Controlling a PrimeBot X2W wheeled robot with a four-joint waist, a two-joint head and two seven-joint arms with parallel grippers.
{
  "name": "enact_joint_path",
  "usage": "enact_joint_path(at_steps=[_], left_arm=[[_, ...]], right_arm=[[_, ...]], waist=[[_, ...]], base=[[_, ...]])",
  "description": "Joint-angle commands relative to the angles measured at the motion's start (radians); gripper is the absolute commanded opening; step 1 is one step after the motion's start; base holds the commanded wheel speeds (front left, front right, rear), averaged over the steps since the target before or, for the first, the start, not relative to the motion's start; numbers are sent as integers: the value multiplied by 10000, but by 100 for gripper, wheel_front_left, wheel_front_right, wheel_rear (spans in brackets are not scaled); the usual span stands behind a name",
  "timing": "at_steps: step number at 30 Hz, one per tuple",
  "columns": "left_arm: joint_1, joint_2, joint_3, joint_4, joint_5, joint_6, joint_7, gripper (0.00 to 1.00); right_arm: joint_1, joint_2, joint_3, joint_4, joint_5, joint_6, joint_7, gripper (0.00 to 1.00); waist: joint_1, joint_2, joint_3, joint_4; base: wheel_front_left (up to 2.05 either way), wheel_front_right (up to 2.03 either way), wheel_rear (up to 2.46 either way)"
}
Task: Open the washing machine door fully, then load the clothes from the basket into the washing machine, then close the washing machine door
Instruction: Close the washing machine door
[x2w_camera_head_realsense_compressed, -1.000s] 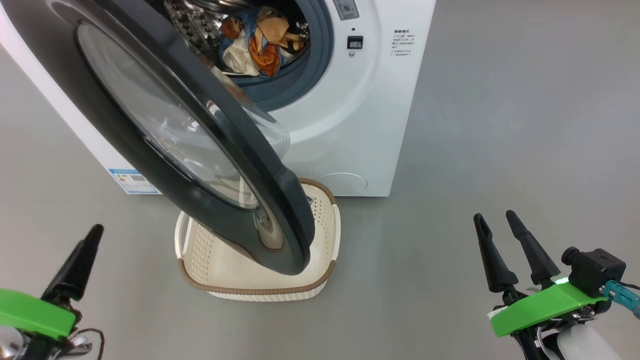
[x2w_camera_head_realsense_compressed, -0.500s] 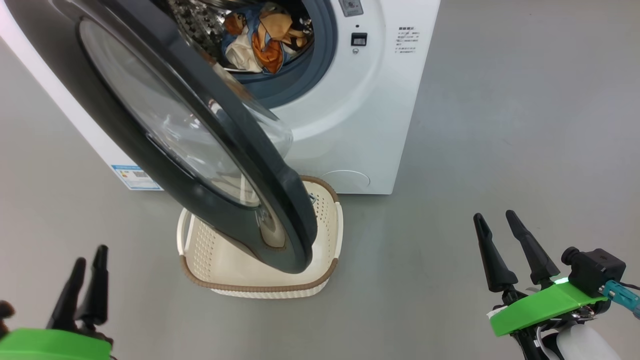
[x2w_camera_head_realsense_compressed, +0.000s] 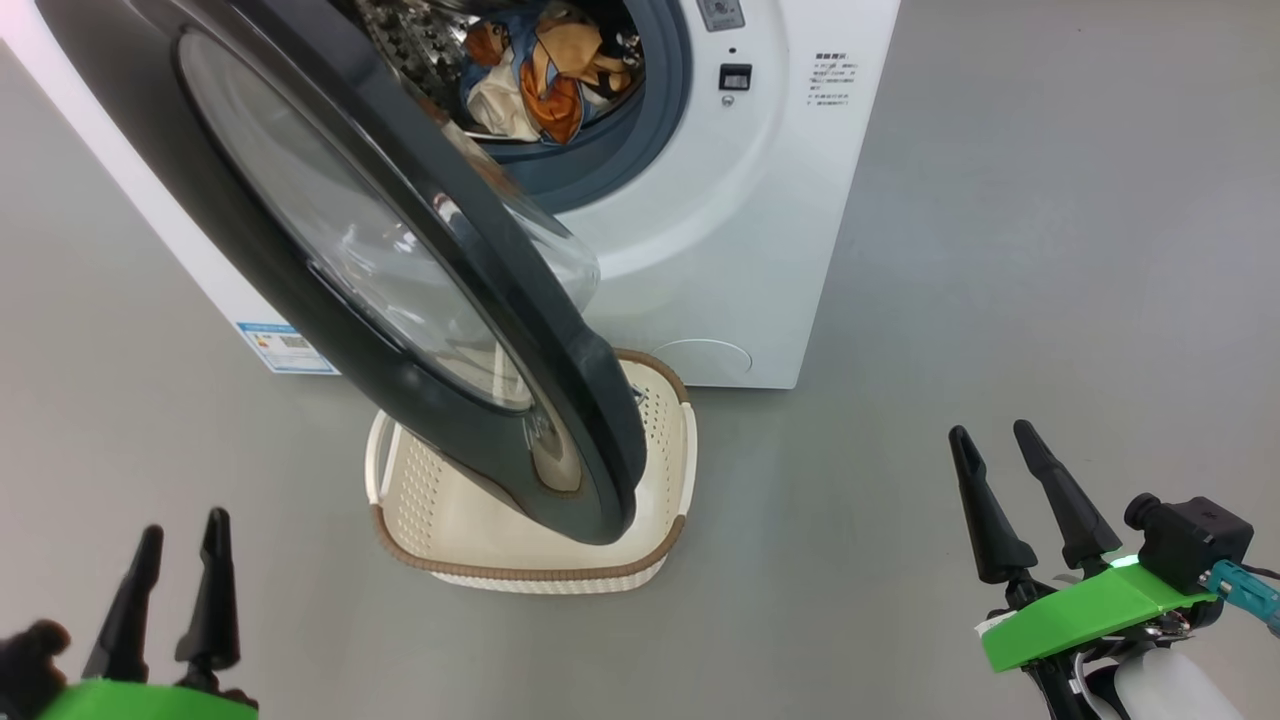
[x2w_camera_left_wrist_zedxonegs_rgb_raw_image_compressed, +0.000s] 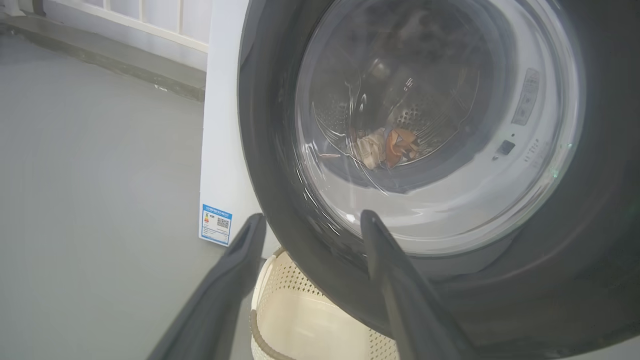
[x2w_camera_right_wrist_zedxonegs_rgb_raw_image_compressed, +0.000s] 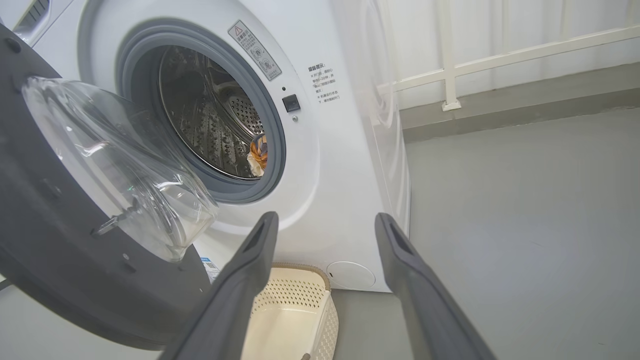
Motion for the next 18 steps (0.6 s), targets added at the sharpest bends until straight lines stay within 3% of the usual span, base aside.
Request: enact_joint_path(at_steps=[1, 6, 18], left_arm=[[-87, 158, 552, -202, 298, -23, -63, 100], [94, -243, 992, -217, 1652, -23, -63, 100], [352, -1007, 1850, 72, 3782, -23, -64, 100]], right_arm=[[-72, -110, 179, -206, -106, 56, -82, 100], [-90, -110, 188, -197, -104, 56, -82, 100], [-108, -113, 232, -187, -82, 56, -82, 100]], waist=[[0, 0, 1, 9], [0, 0, -20, 22], [0, 0, -27, 16]], base=[[0, 0, 0], [0, 0, 0], [0, 0, 0]])
